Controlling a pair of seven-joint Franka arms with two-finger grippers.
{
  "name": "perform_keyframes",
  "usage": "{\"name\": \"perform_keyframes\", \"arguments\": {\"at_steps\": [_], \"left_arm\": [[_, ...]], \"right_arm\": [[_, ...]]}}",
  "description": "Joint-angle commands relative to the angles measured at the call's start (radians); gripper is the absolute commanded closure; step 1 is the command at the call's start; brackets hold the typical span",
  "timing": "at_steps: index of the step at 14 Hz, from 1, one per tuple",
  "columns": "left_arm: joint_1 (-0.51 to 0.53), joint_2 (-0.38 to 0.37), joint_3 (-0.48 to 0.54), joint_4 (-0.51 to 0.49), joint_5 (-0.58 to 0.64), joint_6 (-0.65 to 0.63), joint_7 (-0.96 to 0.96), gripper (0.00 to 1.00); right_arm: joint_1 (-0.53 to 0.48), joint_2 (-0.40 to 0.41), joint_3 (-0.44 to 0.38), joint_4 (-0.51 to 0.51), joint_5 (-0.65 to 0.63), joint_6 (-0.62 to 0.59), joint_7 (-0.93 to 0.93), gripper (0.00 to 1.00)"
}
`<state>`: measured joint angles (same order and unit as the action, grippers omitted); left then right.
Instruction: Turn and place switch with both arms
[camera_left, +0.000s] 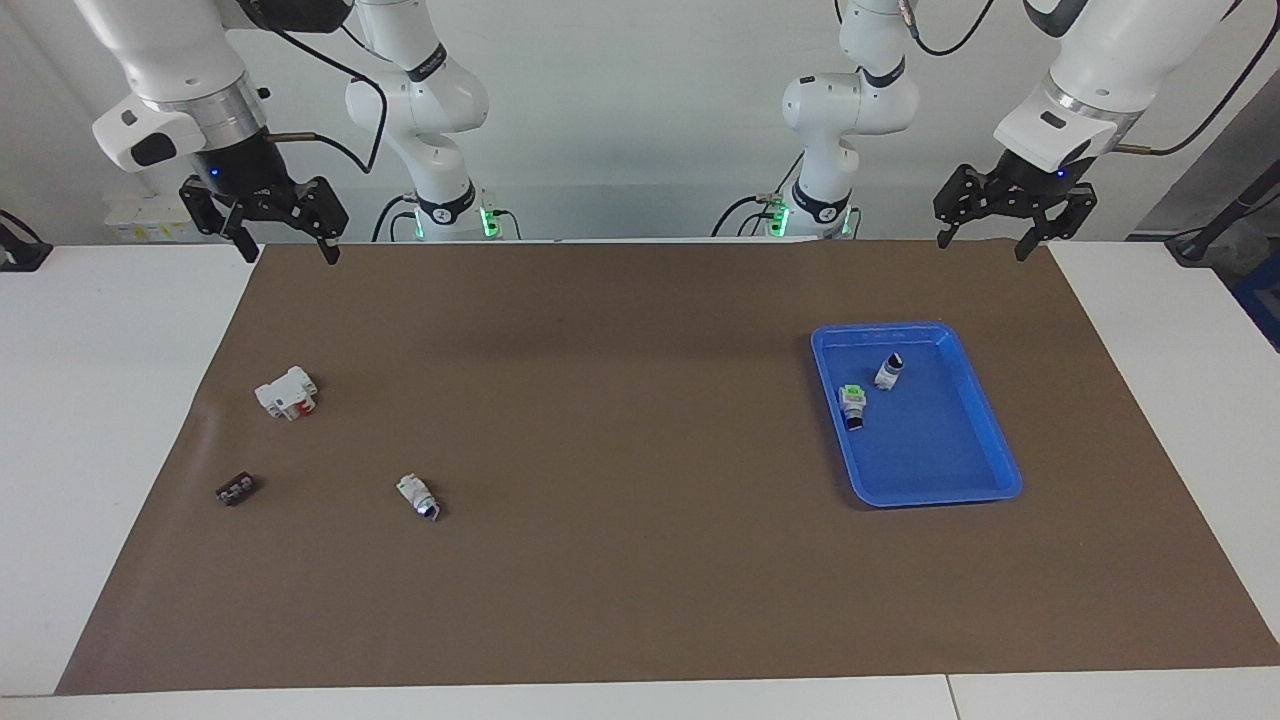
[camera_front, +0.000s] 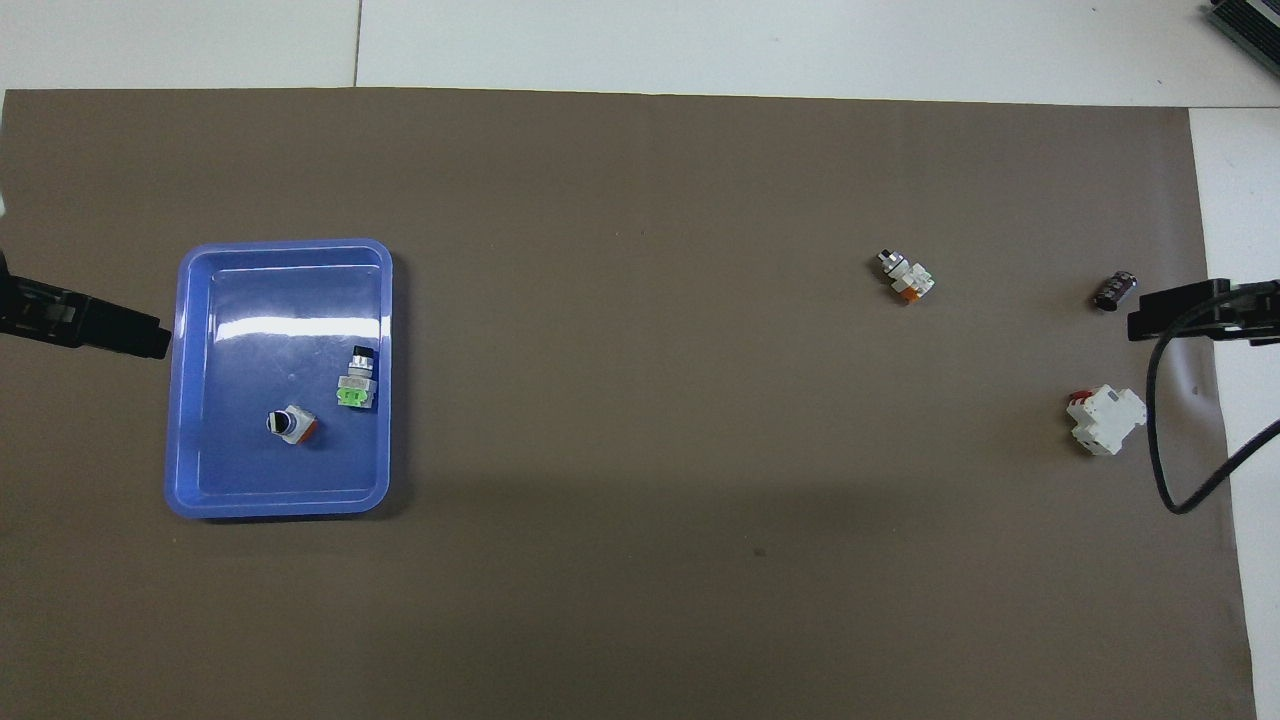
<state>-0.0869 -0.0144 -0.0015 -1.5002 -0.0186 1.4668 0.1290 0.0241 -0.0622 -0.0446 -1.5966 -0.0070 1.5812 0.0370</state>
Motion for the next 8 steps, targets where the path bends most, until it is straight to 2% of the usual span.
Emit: {"name": "perform_keyframes", "arguments": {"at_steps": [1, 8], "left_arm": [[0.018, -0.006, -0.040, 0.017, 0.023, -0.028, -0.089, 0.00], [-0.007, -0.006, -0.015, 0.020, 0.028, -0.036, -0.080, 0.00]], "right_arm": [[0.002, -0.022, 0.003, -0.025, -0.015, 0.014, 0.021, 0.00], [0.002, -0.022, 0.003, -0.025, -0.015, 0.014, 0.021, 0.00]]}}
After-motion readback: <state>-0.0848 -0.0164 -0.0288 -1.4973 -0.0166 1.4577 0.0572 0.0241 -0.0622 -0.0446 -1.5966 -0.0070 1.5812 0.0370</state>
